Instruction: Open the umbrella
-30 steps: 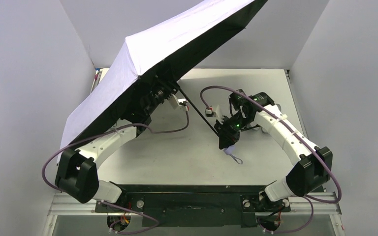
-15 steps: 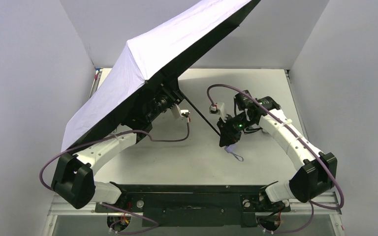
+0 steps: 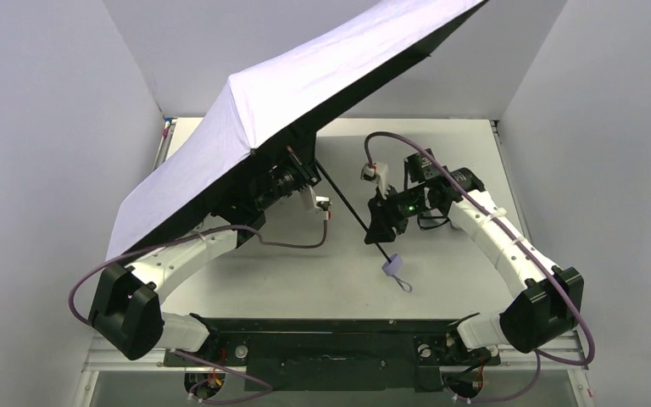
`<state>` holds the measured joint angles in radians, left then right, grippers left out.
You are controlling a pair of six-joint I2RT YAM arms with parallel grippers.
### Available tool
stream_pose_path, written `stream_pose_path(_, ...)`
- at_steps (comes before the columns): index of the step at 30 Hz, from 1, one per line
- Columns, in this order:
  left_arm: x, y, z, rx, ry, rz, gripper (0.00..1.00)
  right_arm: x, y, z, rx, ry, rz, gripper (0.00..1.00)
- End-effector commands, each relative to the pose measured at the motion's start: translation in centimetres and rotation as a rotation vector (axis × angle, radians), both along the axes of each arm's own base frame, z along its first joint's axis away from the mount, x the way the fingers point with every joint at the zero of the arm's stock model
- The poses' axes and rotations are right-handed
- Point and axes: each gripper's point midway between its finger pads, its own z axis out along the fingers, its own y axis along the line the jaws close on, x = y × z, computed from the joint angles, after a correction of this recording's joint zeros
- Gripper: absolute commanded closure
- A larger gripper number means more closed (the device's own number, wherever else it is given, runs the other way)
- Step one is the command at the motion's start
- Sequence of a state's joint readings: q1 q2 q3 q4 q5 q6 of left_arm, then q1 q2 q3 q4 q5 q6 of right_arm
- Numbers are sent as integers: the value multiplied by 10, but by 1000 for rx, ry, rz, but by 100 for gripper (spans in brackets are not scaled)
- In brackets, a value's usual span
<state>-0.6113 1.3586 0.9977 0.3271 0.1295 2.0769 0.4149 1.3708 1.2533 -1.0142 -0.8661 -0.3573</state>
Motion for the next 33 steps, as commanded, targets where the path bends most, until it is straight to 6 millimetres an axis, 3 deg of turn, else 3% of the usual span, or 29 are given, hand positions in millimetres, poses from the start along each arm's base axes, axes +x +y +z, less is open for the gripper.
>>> stream_pose_path(1,-16,-20,21,-16,-62,-105,100,27,32,39,143,-66,-28,57)
stream_pose_path(4,-21,-24,19,-12,-66,-127,100,43,47,50,187,-82,-62,56)
stream_pose_path(10,-31,-31,17,-13,-72,-153,100,64,73,63,251,-52,-133,64)
stream_pose_path(12,-32,-34,17,-16,-74,-157,100,64,81,64,260,-38,-130,72)
stream_pose_path(14,-32,-35,18,-22,-80,-155,100,64,86,65,267,-30,-127,92)
stream_pose_path(15,-31,-36,19,-34,-84,-147,95,66,87,65,272,-38,-138,100)
stream_pose_path(16,-31,-36,20,-40,-88,-142,89,67,87,65,276,-24,-162,100)
stream_pose_path(17,-30,-34,22,-57,-92,-133,76,75,85,68,289,-59,-197,100)
stream_pose_path(18,-29,-33,23,-68,-87,-126,69,77,84,70,306,-31,-249,100)
stream_pose_path(22,-33,-27,20,-86,-65,-109,41,104,76,110,556,-119,-456,100)
stream_pose_path(23,-33,-26,18,-85,-61,-109,38,104,72,111,565,-120,-487,100)
stream_pose_path(24,-34,-25,14,-84,-51,-104,22,105,72,114,578,-131,-493,100)
stream_pose_path(26,-37,-24,10,-83,-41,-103,14,108,68,118,595,-150,-524,100)
stream_pose_path(33,-45,-16,-3,-114,24,-77,5,123,39,106,597,-241,-696,100)
